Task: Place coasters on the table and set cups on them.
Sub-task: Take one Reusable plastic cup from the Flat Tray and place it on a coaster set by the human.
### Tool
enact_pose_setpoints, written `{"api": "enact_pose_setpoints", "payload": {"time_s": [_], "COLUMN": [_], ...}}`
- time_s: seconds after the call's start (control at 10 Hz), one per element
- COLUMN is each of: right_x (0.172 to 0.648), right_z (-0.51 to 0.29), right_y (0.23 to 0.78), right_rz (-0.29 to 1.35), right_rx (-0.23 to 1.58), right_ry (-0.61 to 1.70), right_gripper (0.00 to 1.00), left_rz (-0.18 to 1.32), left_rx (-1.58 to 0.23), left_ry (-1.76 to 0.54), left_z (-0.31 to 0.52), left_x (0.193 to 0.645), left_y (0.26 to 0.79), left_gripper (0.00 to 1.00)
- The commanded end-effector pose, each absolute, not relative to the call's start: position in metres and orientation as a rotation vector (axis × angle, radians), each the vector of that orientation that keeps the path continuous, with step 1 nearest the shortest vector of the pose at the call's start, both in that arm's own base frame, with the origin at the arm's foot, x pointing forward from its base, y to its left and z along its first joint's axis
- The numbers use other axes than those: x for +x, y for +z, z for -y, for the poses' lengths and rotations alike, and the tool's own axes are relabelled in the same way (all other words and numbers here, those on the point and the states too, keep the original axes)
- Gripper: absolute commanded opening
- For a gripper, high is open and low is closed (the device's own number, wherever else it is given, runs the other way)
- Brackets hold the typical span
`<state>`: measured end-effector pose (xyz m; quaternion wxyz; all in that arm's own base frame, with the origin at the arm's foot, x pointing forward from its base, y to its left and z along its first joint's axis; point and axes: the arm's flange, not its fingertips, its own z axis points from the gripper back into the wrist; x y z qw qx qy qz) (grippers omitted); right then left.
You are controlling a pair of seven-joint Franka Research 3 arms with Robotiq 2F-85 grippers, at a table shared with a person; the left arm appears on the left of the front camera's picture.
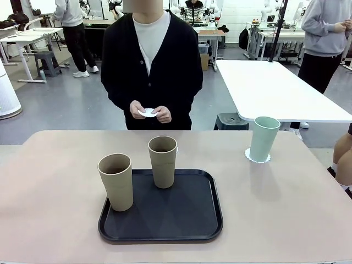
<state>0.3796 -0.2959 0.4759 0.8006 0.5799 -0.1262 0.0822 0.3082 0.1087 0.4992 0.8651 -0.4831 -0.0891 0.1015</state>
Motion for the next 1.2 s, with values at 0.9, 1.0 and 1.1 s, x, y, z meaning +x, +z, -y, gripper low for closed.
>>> {"api": "enact_pose_setpoints", "payload": {"time_s": [0.9,1.0,1.1], "right_x": [0.399,0.403,0.406], "right_z": [-0.061,-0.090,-0.106], "right_y": [0.603,0.583,0.561], "right_rz": [0.382,0.408,0.392], "right_rx": [0.406,0.388,0.412], "right_ry": [1.038,1.052,1.069], "right_gripper": [1.00,1.00,1.00], "left_rz": [0.195,0.195,0.195], "left_rx": [-1.024,-1.024,-1.024], "left_ry": [0.208,0.208,0.208], "left_z": [-0.109,-0.109,-0.109], "left_x": [0.308,0.308,0.308], "left_y": [0.500,0.500,0.500], "left_gripper": [1.00,1.00,1.00]}}
